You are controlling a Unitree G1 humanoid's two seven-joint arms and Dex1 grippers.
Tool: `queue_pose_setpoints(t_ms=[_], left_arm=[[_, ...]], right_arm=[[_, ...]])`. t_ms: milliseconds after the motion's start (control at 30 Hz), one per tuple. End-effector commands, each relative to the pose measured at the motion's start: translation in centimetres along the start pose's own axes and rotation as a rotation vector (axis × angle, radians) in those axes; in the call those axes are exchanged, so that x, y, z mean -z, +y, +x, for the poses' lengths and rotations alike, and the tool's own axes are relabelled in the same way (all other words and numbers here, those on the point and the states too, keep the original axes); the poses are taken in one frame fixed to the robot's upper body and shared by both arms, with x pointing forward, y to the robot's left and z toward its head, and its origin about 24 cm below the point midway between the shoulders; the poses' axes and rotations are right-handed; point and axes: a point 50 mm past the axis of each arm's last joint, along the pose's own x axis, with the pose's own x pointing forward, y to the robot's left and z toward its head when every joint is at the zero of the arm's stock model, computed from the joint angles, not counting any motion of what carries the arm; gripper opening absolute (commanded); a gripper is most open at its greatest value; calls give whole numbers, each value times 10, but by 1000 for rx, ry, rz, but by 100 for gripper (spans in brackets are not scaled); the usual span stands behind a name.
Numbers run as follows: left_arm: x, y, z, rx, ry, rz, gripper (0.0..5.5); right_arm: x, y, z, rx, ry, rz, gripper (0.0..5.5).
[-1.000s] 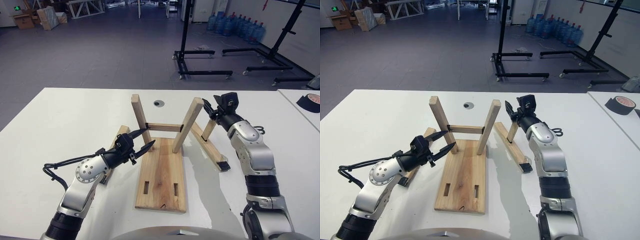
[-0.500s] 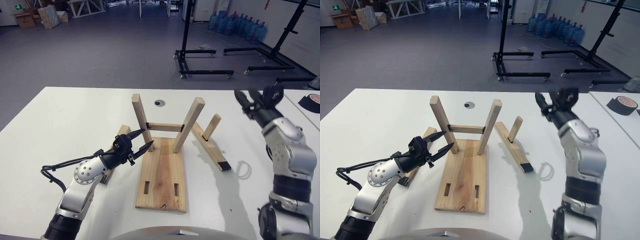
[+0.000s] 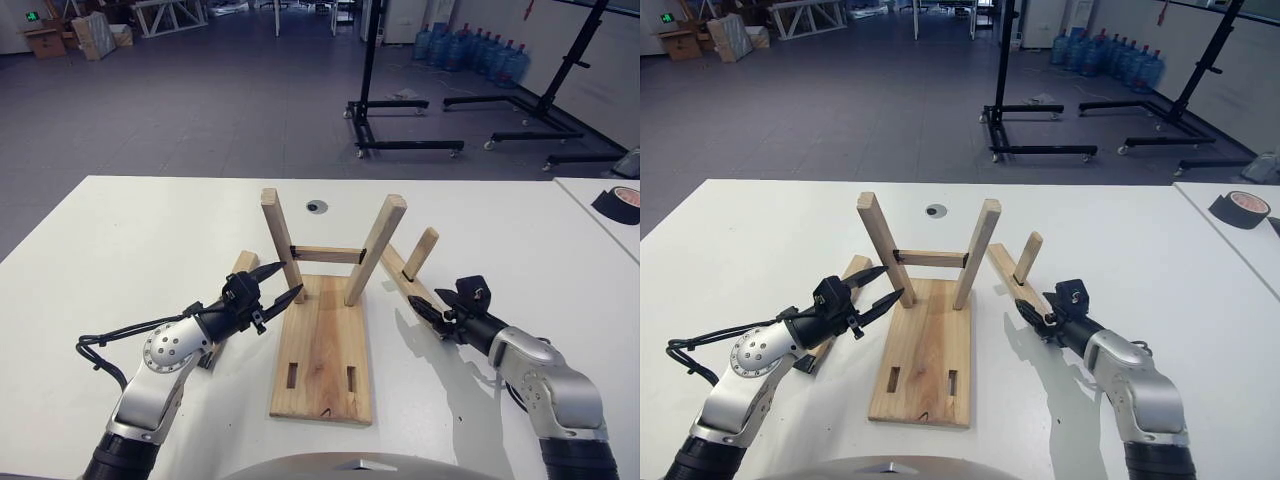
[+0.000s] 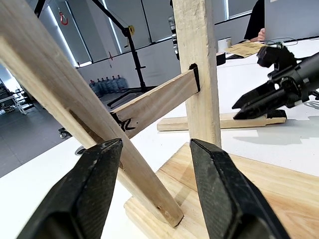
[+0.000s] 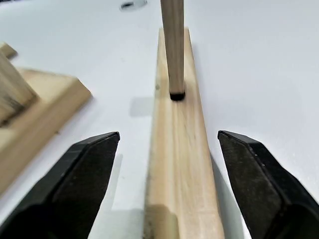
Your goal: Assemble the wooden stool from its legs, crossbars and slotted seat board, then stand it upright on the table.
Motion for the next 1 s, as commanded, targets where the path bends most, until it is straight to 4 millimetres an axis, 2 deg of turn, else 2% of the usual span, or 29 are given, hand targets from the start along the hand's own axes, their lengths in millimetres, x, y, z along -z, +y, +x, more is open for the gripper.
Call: queue_pose_setpoints(t_ms=[33,167,467,533,633,733,767,867,933,1000], left_arm=[[-1,-2,2,8,3,9,245],[-1,-3,2,3,0,6,245],[-1,-3,2,-12,-5,-2,245],[-2,0,3,-31,-21,-26,245],[-7,7,2,-69,-71,-107,245],[-20,8,-1,-17,-166,-305,245],[-25,5,-3,38,-203,-382,245],[-41,1,-15,176,-316,-580,245],[-51,3,-23,235,-382,-682,245],[-62,4,-26,288,-443,-749,245]], right_arm=[[9,-7,6,60,100,-41,364],[13,-4,11,53,141,-82,364],[16,-4,14,46,175,-112,213],[10,-6,16,56,131,-80,205],[-16,-13,19,62,-30,32,205],[-70,-14,7,-69,-358,131,205],[-88,-9,0,-159,-461,147,205],[-139,25,-37,-559,-713,179,205],[-159,47,-66,-809,-806,159,205],[-165,66,-85,-978,-812,115,205]])
